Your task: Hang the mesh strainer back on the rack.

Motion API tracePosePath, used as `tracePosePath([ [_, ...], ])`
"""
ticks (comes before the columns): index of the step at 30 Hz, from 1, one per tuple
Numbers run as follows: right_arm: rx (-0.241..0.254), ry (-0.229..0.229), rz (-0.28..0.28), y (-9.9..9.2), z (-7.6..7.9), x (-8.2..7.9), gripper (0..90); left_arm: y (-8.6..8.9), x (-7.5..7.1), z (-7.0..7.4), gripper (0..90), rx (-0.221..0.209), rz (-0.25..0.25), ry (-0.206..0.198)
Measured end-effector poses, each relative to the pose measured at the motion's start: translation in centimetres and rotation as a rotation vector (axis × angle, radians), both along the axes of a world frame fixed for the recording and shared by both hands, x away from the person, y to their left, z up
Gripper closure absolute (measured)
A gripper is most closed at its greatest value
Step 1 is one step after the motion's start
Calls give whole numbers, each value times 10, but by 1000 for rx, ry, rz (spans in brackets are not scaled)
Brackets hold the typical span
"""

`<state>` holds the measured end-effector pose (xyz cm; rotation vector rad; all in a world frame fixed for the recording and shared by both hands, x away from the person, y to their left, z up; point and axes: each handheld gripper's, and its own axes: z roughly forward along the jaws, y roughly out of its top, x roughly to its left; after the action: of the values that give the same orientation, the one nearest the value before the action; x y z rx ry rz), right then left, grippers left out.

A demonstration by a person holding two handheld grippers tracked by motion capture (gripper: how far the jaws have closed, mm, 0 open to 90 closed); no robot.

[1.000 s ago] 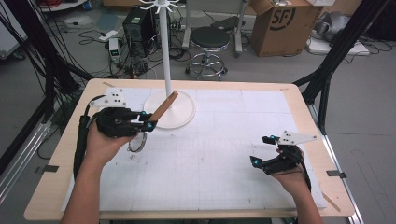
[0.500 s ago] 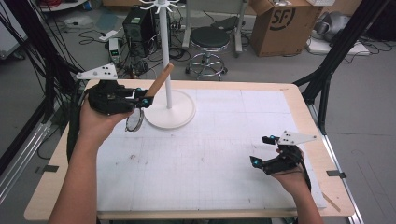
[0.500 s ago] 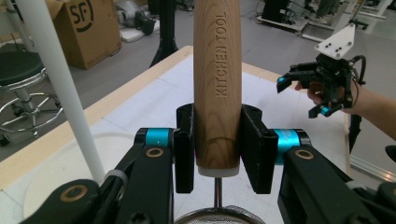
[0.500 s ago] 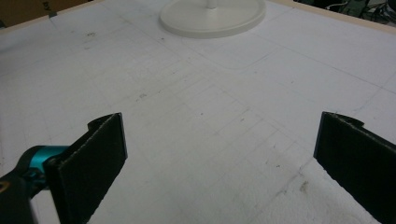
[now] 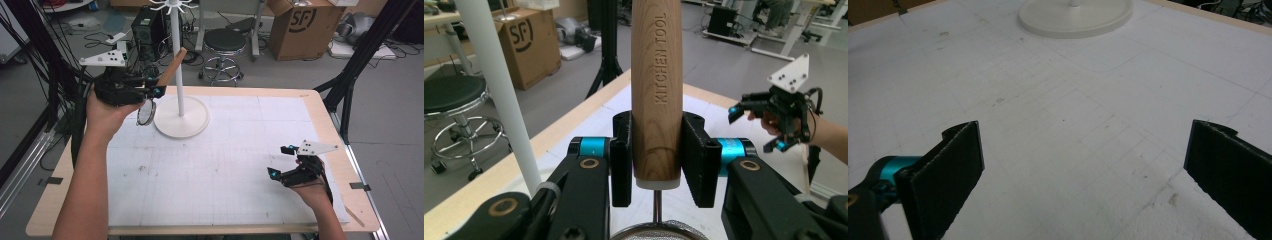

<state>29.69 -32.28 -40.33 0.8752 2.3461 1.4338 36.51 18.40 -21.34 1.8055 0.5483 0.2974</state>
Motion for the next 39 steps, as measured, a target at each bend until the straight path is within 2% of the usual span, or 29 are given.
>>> tracePosePath([
  [5, 6, -3, 4, -1, 0, 0, 13, -1, 3, 11, 686, -13, 2, -22],
  [9, 5, -2, 7, 0, 0, 0, 13, 0, 7, 19, 686, 4, 10, -29],
  [11, 4, 1, 6, 0, 0, -1, 14, 2, 9, 22, 686, -3, 18, -40],
  [17, 9, -6, 2, -1, 0, 1, 13, 7, 15, 36, 686, 3, 58, -65],
  [24, 15, 0, 0, -3, 0, 1, 13, 12, 26, 51, 686, 4, 103, -69],
  [31, 20, -1, -2, -5, 0, 2, 13, 17, 34, 56, 686, -20, 142, -64],
  [36, 21, 1, -4, -6, 0, 2, 14, 16, 38, 53, 686, 3, 157, -58],
  [39, 26, 8, -4, -6, 0, 2, 13, 16, 40, 52, 686, 1, 171, -56],
])
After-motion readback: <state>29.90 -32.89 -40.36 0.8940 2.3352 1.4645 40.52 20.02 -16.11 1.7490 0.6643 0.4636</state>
